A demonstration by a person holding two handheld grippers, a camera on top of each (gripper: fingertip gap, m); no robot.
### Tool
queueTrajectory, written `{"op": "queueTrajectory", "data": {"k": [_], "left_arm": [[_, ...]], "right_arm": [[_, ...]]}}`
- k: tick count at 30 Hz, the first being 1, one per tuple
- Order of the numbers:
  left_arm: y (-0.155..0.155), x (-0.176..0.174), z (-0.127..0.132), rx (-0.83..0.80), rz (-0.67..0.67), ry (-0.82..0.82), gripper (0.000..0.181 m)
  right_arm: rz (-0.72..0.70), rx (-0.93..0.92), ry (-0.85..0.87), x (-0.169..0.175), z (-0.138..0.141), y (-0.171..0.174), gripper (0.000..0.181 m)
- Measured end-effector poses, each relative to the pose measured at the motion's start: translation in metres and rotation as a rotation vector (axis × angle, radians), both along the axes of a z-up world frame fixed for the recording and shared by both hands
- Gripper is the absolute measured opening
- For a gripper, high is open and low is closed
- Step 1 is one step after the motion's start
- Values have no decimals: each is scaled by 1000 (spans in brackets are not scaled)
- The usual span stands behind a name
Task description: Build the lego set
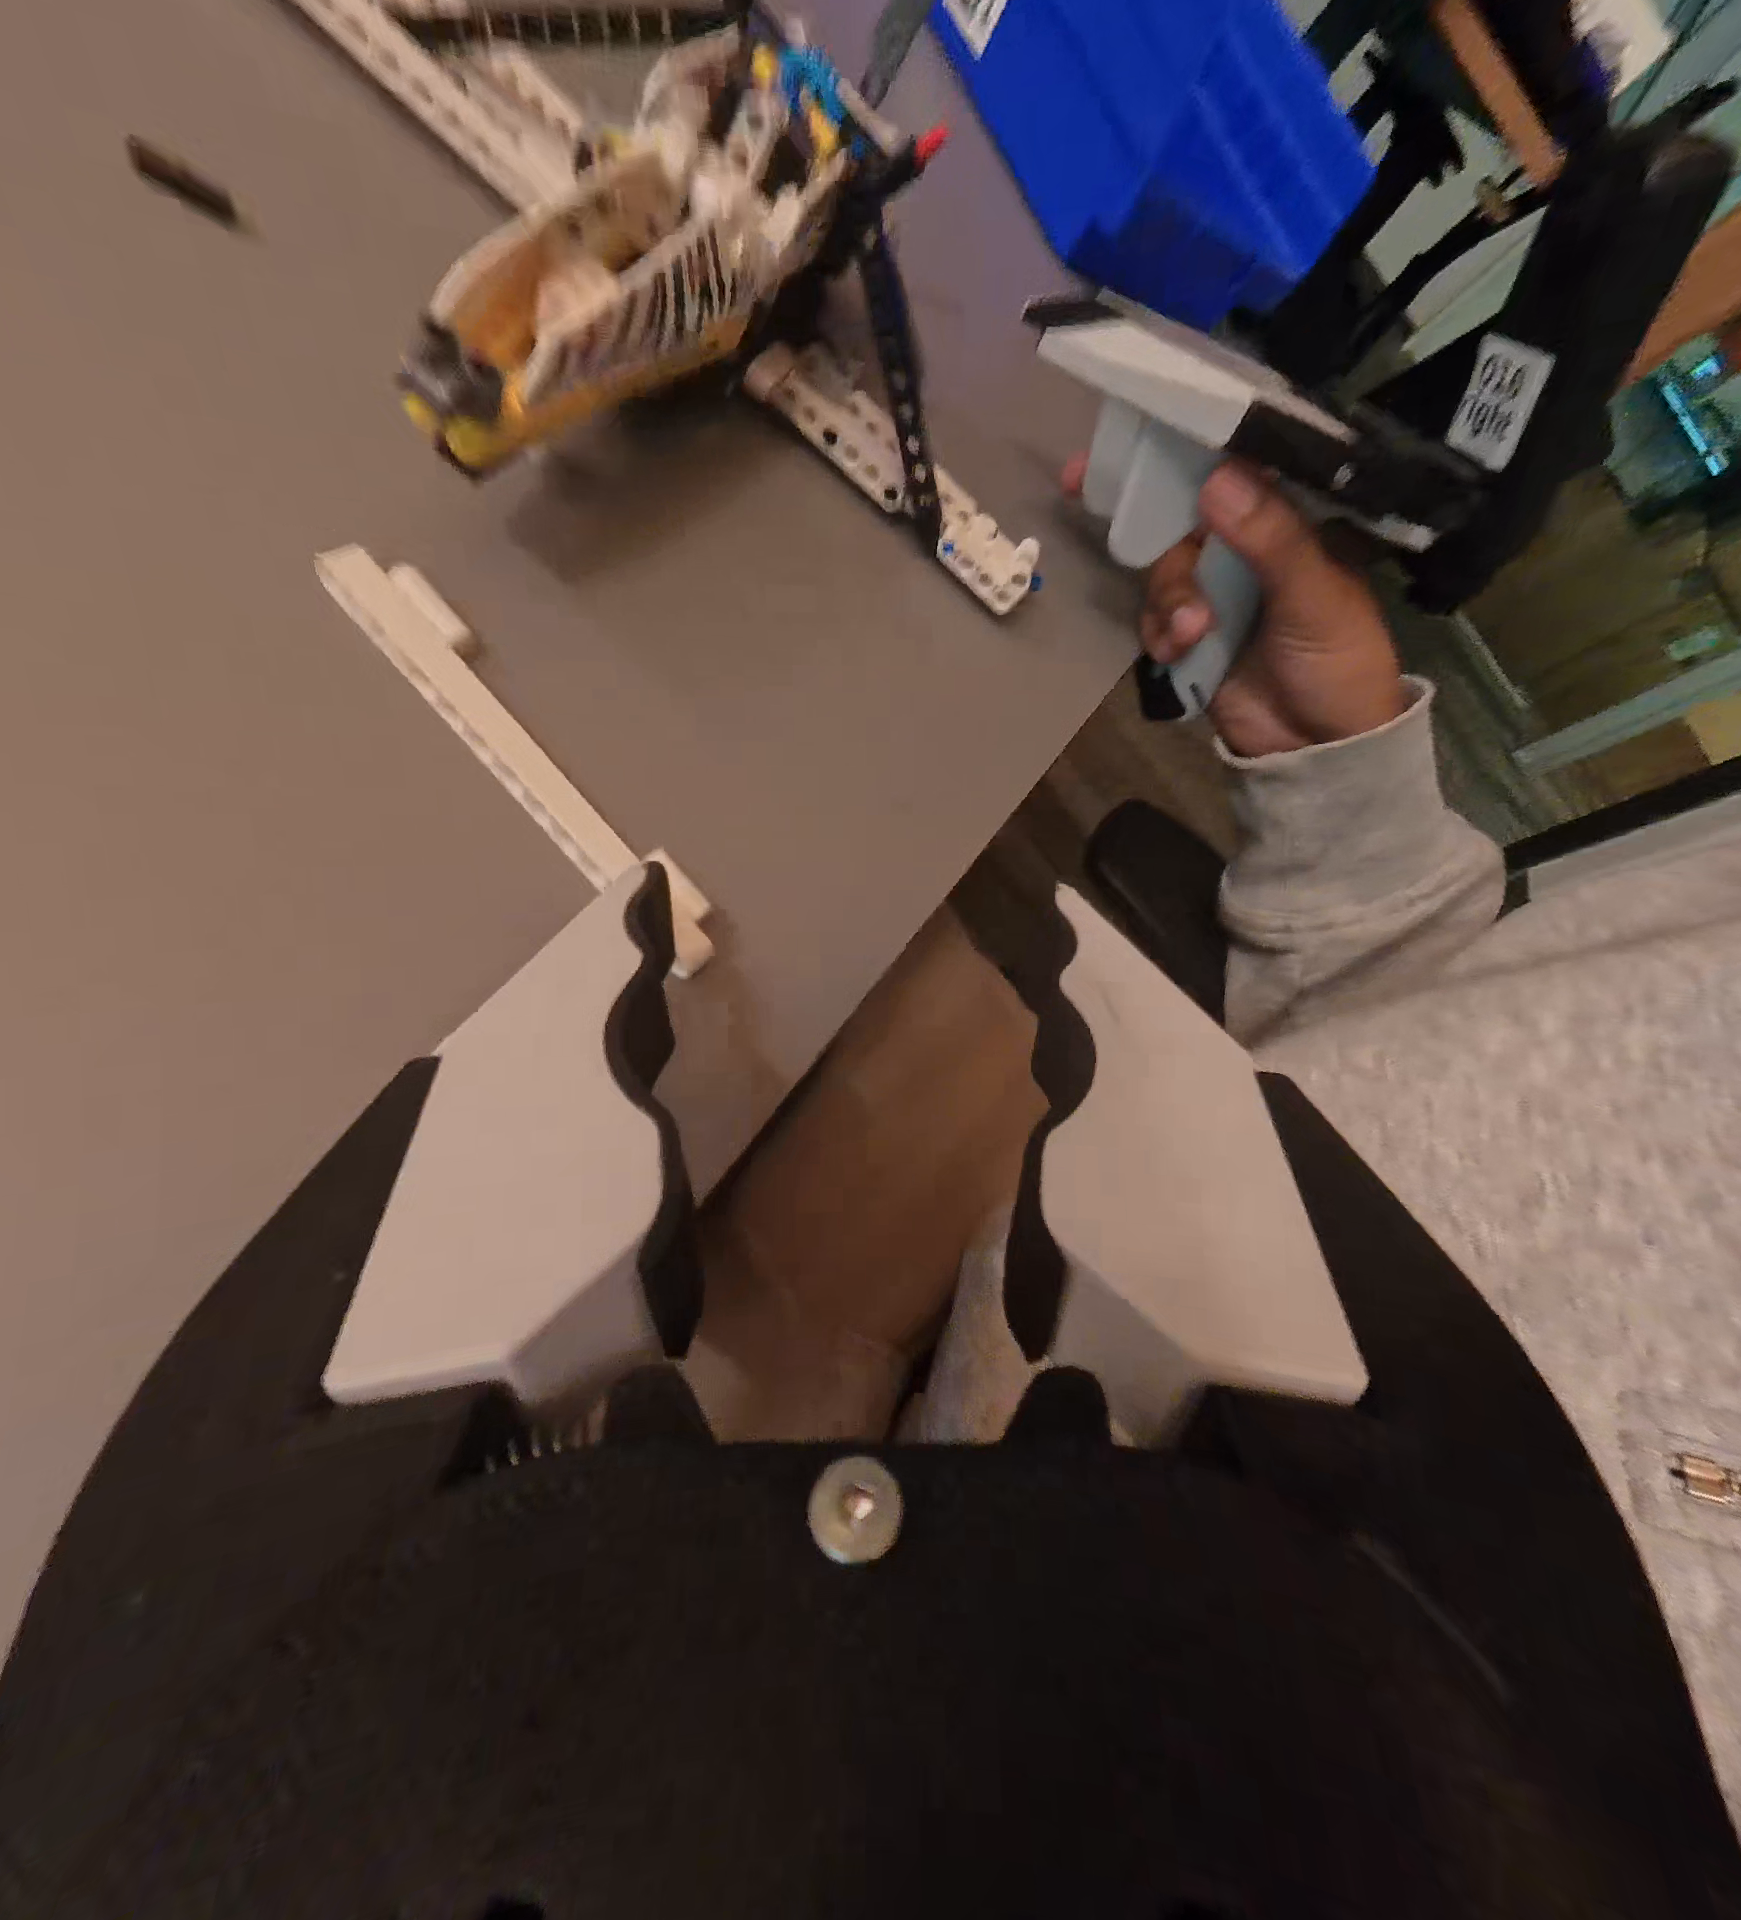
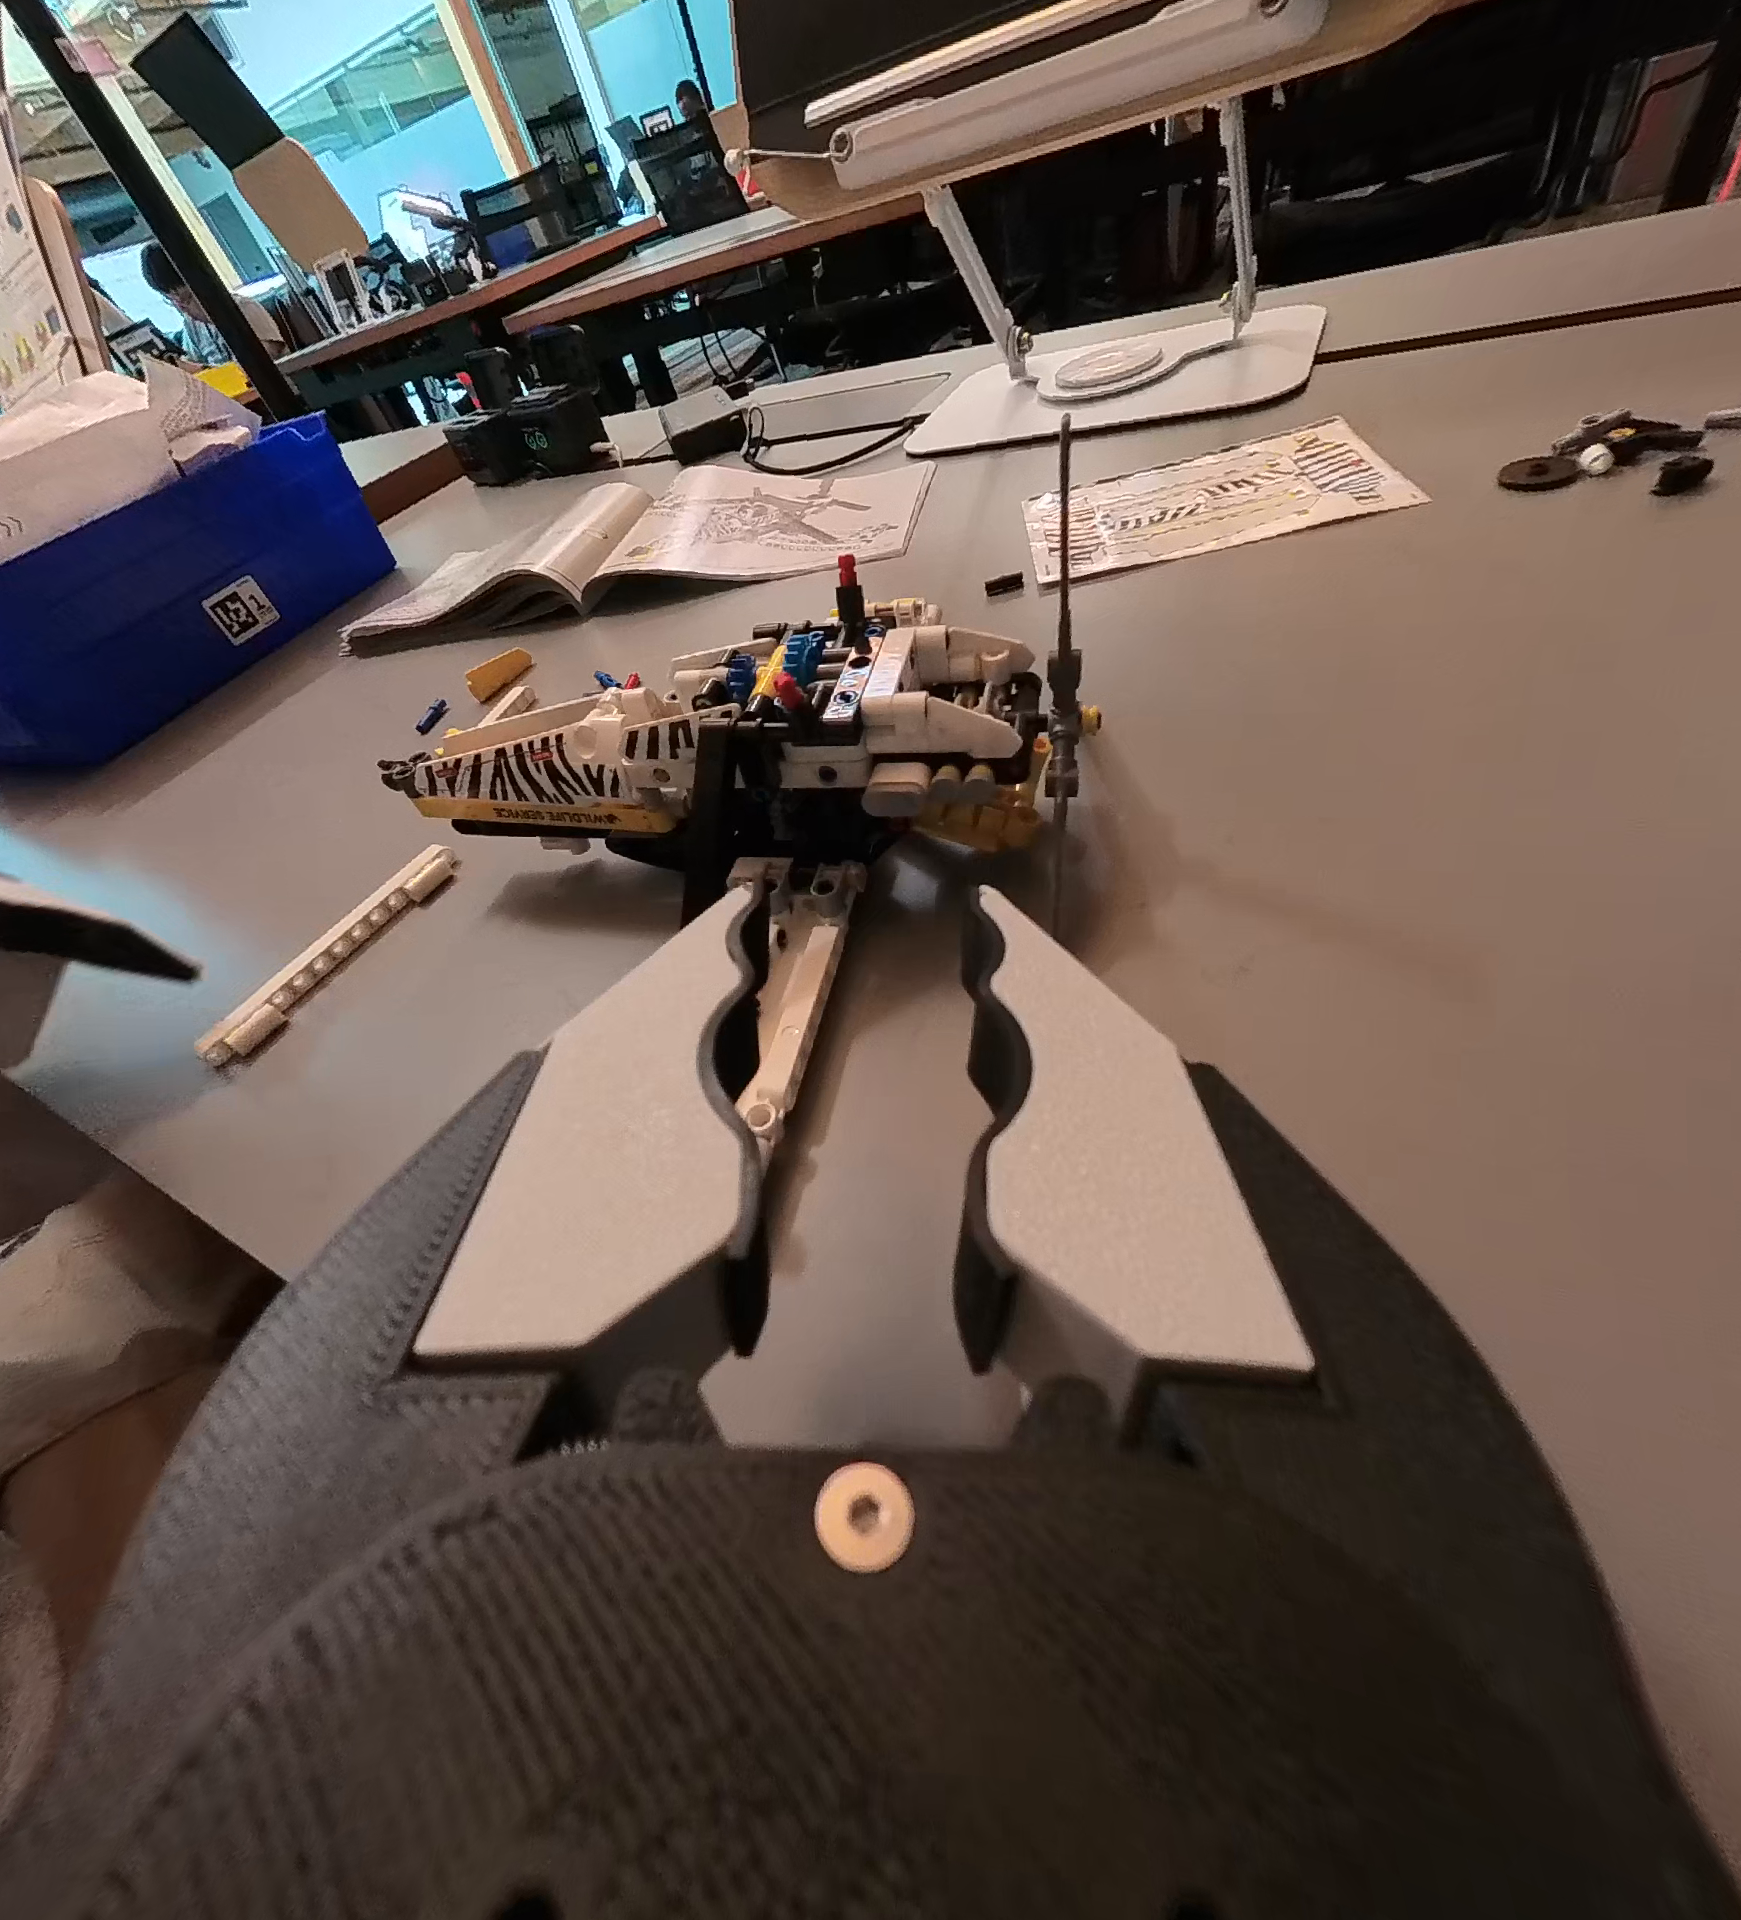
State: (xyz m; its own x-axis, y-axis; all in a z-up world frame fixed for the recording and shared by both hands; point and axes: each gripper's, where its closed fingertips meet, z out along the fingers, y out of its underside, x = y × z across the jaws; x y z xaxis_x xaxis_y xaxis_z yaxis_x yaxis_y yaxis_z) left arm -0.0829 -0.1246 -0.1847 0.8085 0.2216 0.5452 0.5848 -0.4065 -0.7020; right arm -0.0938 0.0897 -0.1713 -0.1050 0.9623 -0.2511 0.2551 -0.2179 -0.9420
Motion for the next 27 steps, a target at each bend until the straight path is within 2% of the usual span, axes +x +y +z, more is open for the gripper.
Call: {"op": "queueTrajectory", "data": {"k": [2,4,6,8,11,13,15,21,25,27], "left_arm": [[-6,-22,14,40,46,41,63],[-18,-64,20,34,149,113,55],[-33,-118,12,-46,279,167,50],[-41,-160,0,-136,346,179,49],[-44,-204,-18,-275,417,242,48],[-48,-216,-32,-413,432,292,42],[-47,-221,-36,-471,445,348,37],[-44,-228,-40,-530,457,417,28],[-48,-229,-40,-528,469,413,16],[-48,-228,-40,-512,464,403,4]], "right_arm": [[0,-4,2,0,0,0,35],[0,-7,3,0,0,0,35],[0,-7,1,0,0,0,35],[0,-5,-4,0,0,0,35],[-2,-3,-6,-1,-1,1,35],[-3,-6,-2,0,0,1,35],[-8,-3,11,0,1,1,33],[-18,42,37,2,3,-1,29],[-19,47,38,2,3,-1,29],[-19,42,39,2,3,-1,29]]}}
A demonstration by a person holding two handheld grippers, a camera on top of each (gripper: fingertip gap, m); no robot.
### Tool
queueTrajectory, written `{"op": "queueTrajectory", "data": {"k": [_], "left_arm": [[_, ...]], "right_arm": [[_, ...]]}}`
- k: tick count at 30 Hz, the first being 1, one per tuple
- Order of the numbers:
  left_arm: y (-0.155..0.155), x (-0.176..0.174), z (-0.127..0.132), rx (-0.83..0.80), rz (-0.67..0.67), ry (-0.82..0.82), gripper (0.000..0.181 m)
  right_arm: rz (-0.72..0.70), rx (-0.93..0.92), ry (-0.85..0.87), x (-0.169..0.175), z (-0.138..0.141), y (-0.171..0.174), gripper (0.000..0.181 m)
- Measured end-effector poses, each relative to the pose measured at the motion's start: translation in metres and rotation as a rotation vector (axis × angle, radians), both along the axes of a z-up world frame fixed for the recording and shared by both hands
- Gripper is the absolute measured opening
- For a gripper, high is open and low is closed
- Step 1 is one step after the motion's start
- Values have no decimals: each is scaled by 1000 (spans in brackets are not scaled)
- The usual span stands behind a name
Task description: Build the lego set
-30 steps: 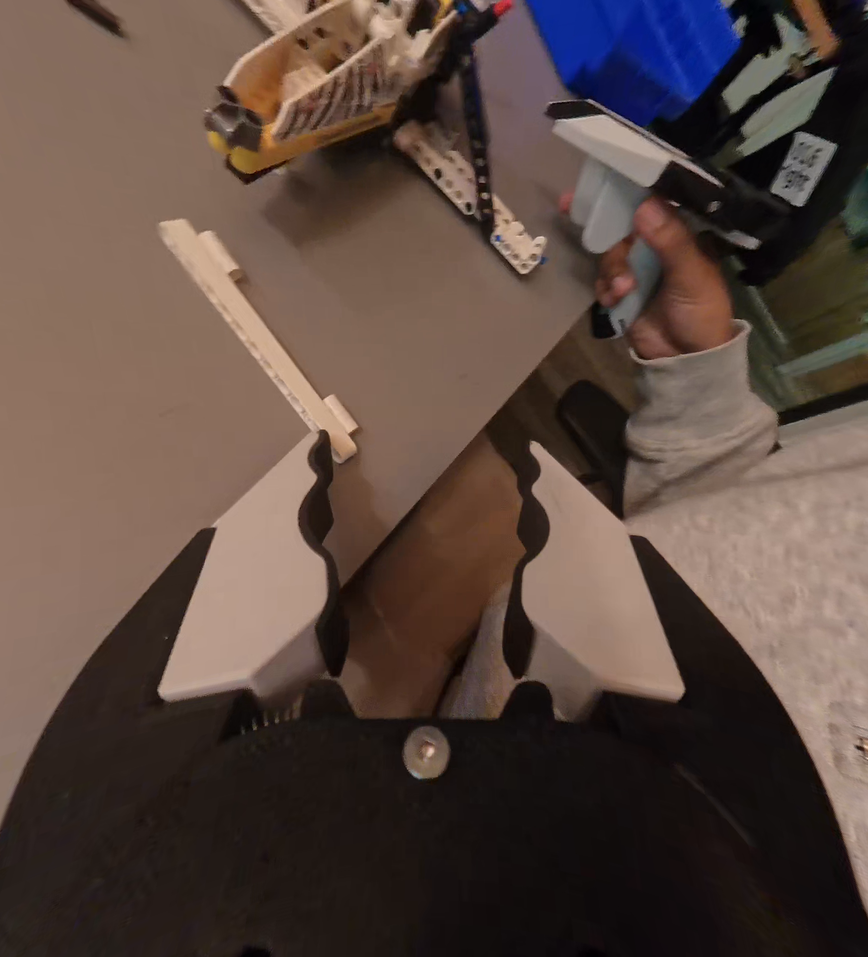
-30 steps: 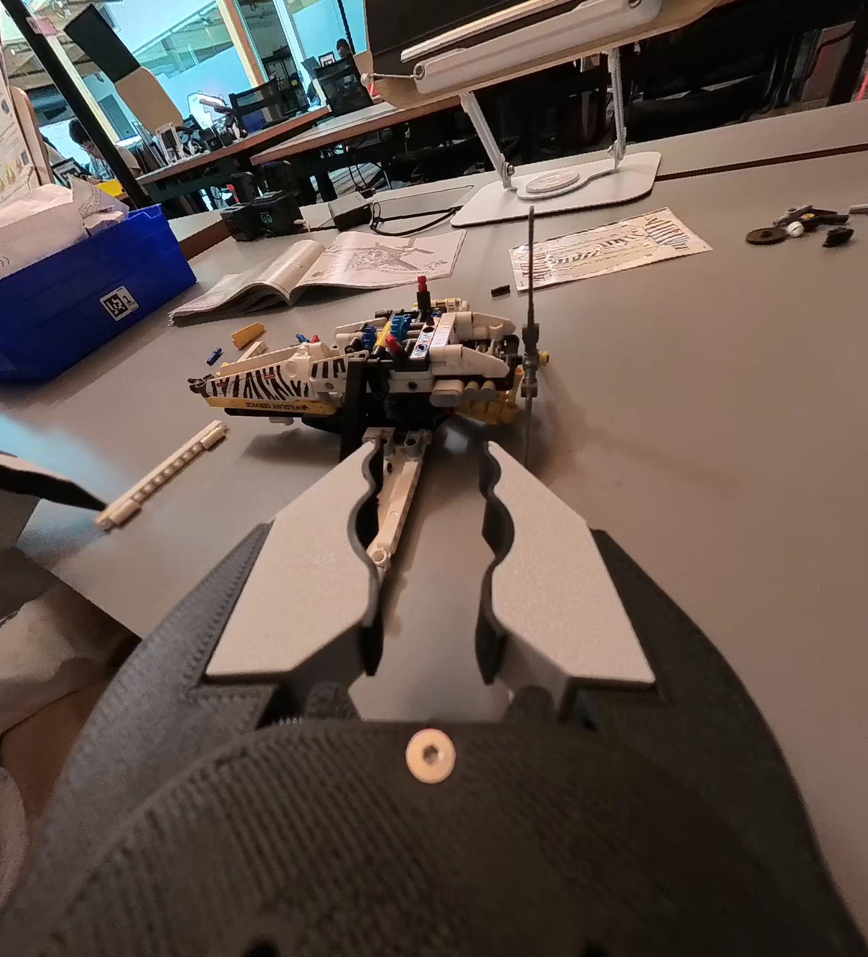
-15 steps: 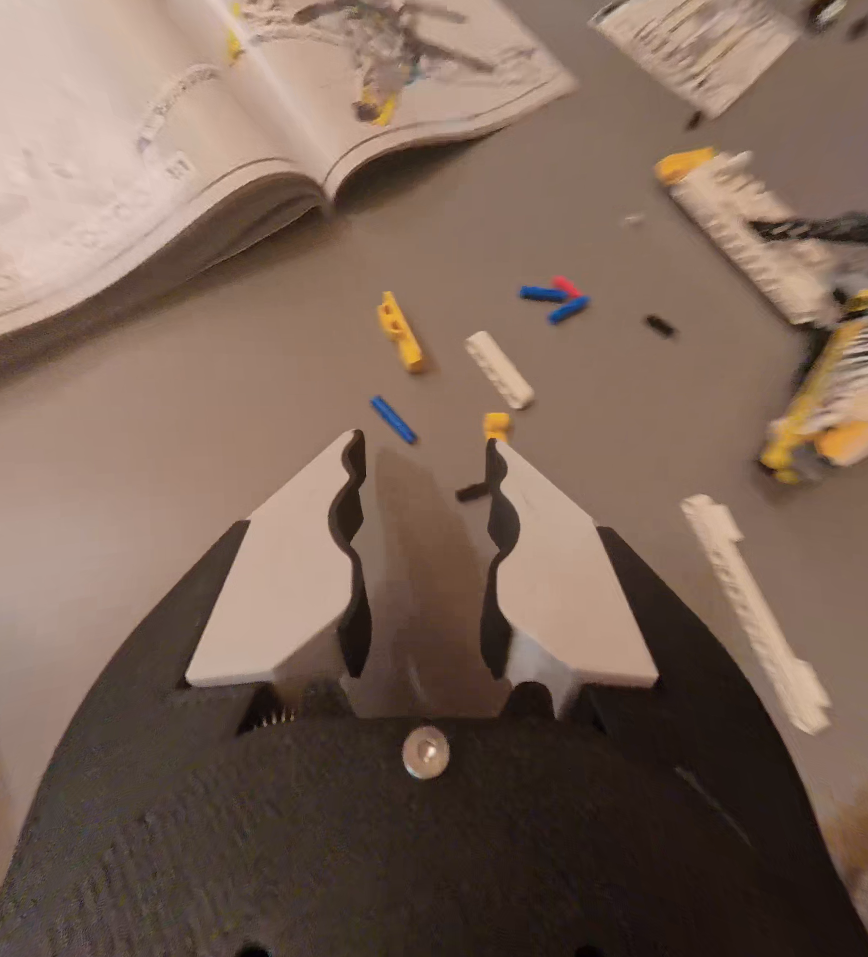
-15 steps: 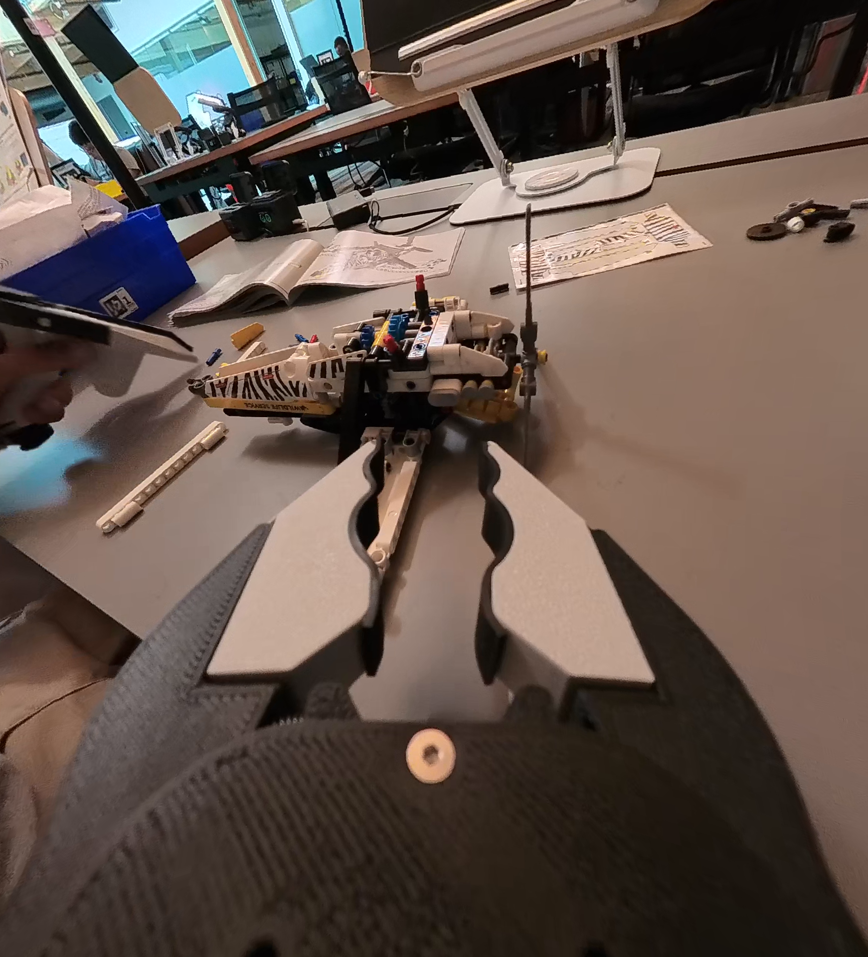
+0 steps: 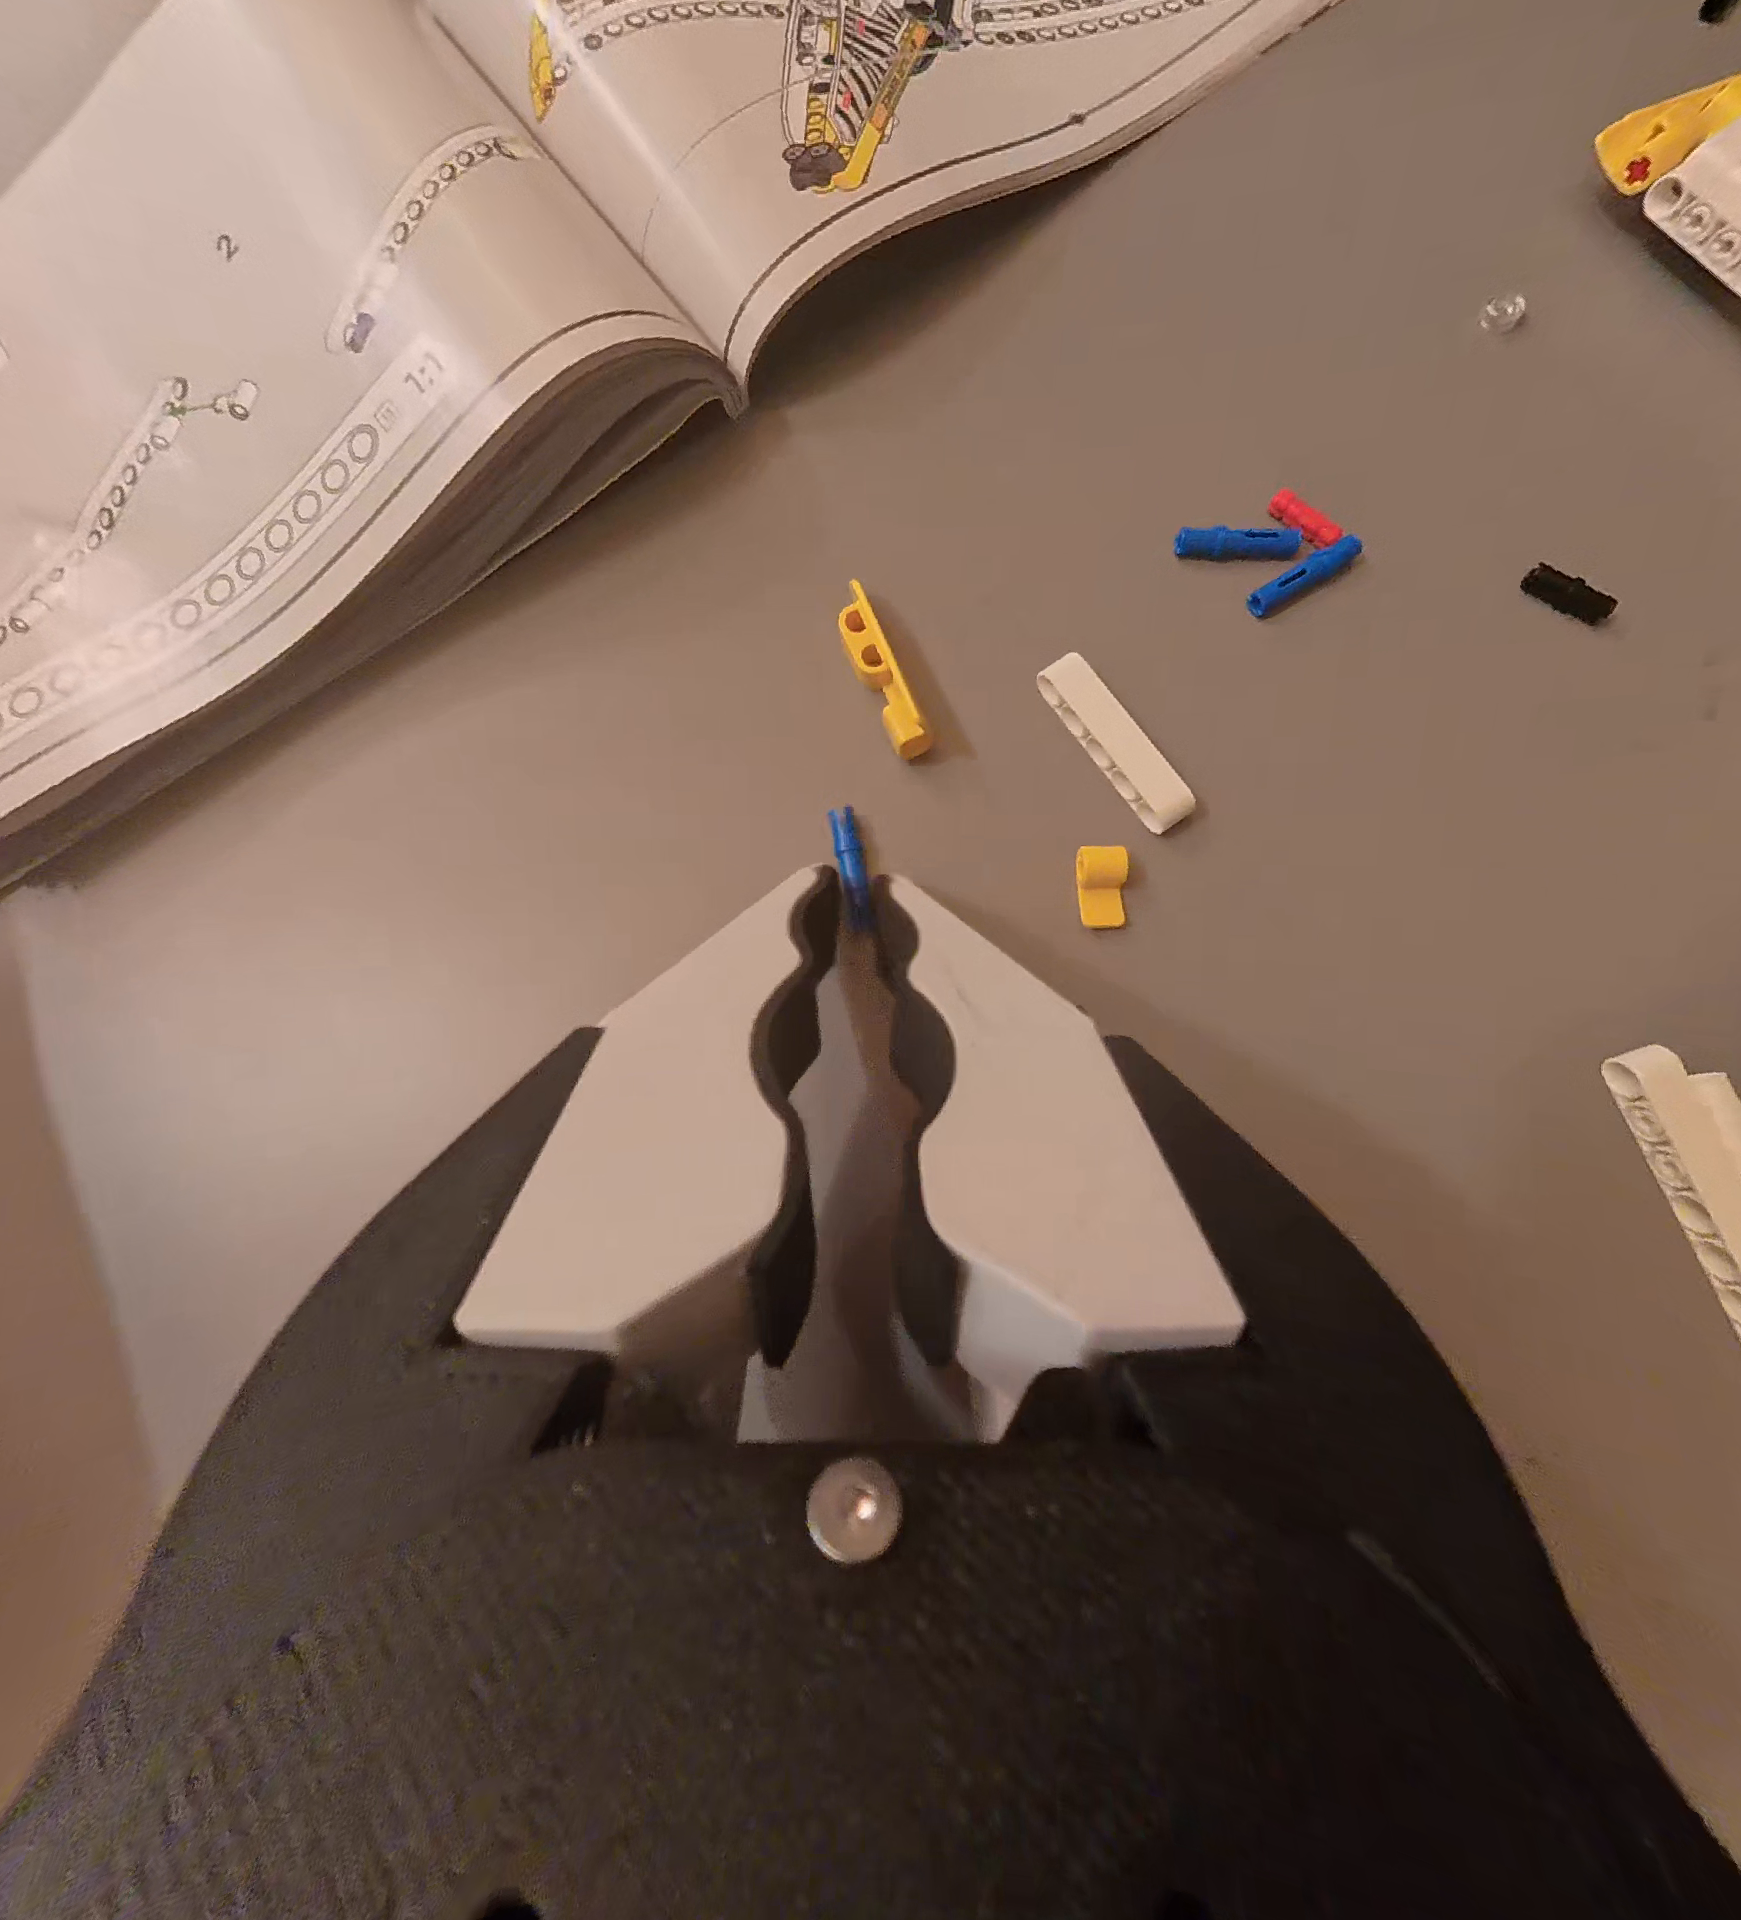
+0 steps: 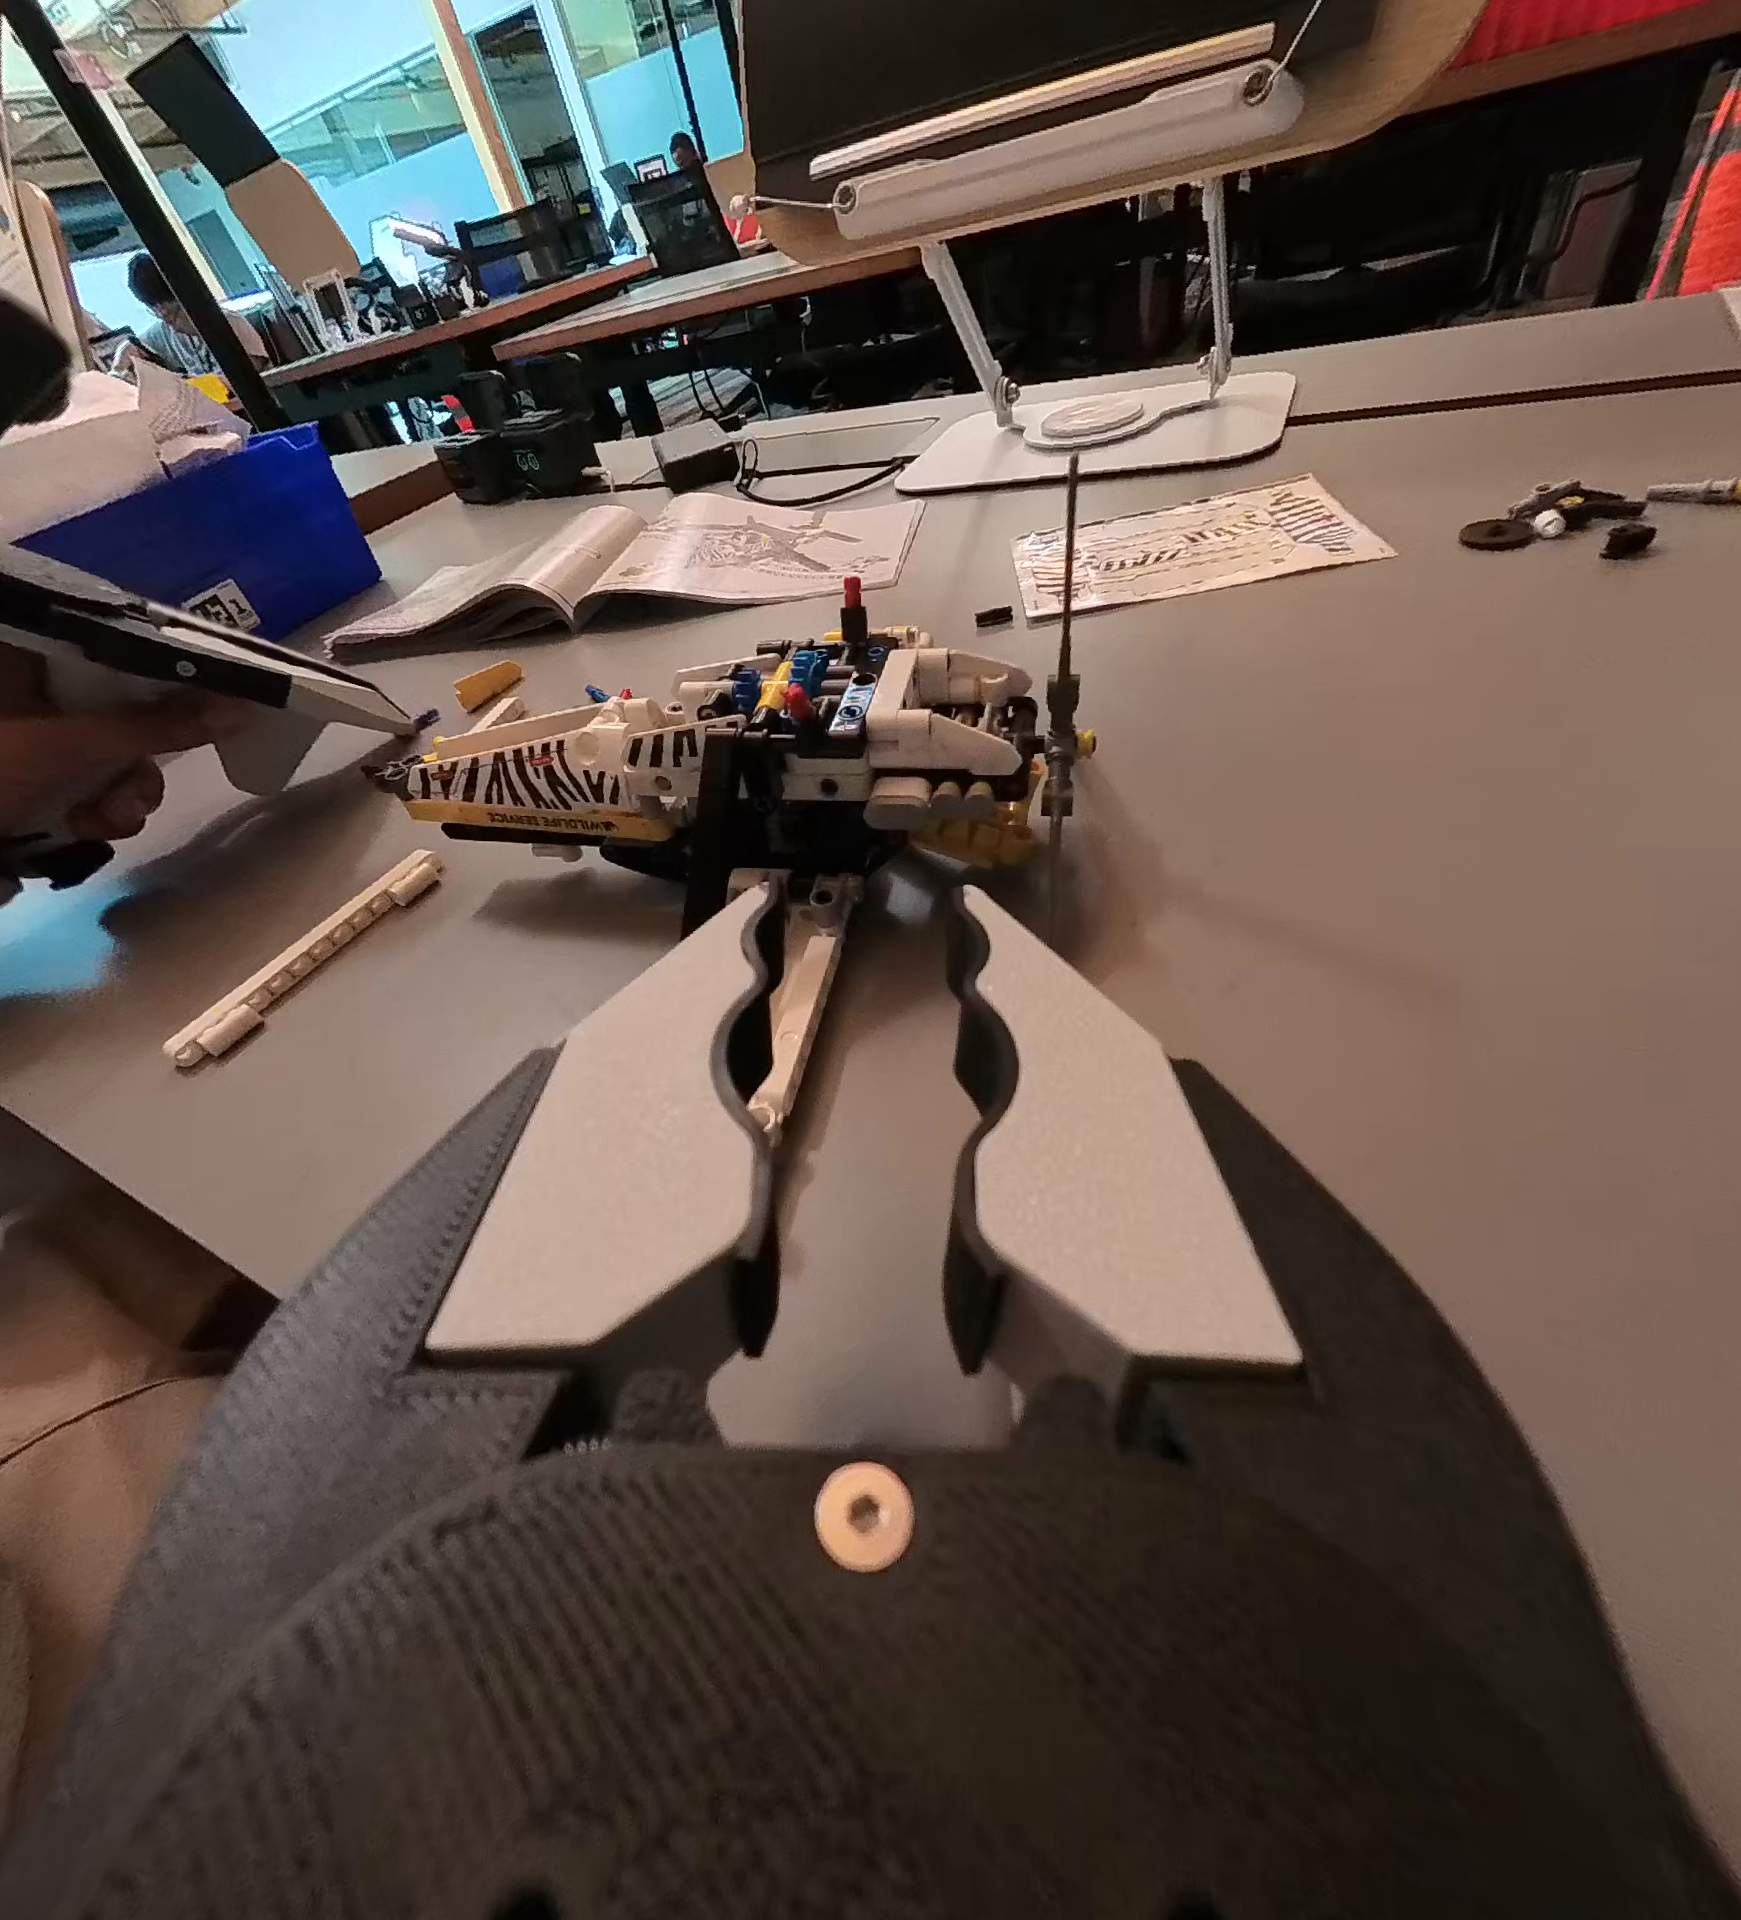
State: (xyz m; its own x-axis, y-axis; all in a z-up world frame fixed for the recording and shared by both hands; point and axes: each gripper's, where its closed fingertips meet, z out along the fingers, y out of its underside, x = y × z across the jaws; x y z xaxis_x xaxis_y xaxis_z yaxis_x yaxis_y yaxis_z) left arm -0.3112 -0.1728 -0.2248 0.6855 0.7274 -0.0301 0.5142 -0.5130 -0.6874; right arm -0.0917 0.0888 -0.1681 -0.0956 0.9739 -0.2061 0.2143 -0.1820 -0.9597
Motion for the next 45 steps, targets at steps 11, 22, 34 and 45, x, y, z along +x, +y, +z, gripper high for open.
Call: {"op": "queueTrajectory", "data": {"k": [11,22,34,45], "left_arm": [[7,32,48,106,-228,176,2],[46,221,58,205,-1132,-154,1],[42,244,53,211,-1233,-258,0],[44,245,47,224,-1229,-280,2]], "right_arm": [[-32,114,-23,-2,0,-4,27],[635,148,32,9,18,-188,38],[775,129,8,21,9,-219,16],[777,184,-26,18,-6,-222,2]]}}
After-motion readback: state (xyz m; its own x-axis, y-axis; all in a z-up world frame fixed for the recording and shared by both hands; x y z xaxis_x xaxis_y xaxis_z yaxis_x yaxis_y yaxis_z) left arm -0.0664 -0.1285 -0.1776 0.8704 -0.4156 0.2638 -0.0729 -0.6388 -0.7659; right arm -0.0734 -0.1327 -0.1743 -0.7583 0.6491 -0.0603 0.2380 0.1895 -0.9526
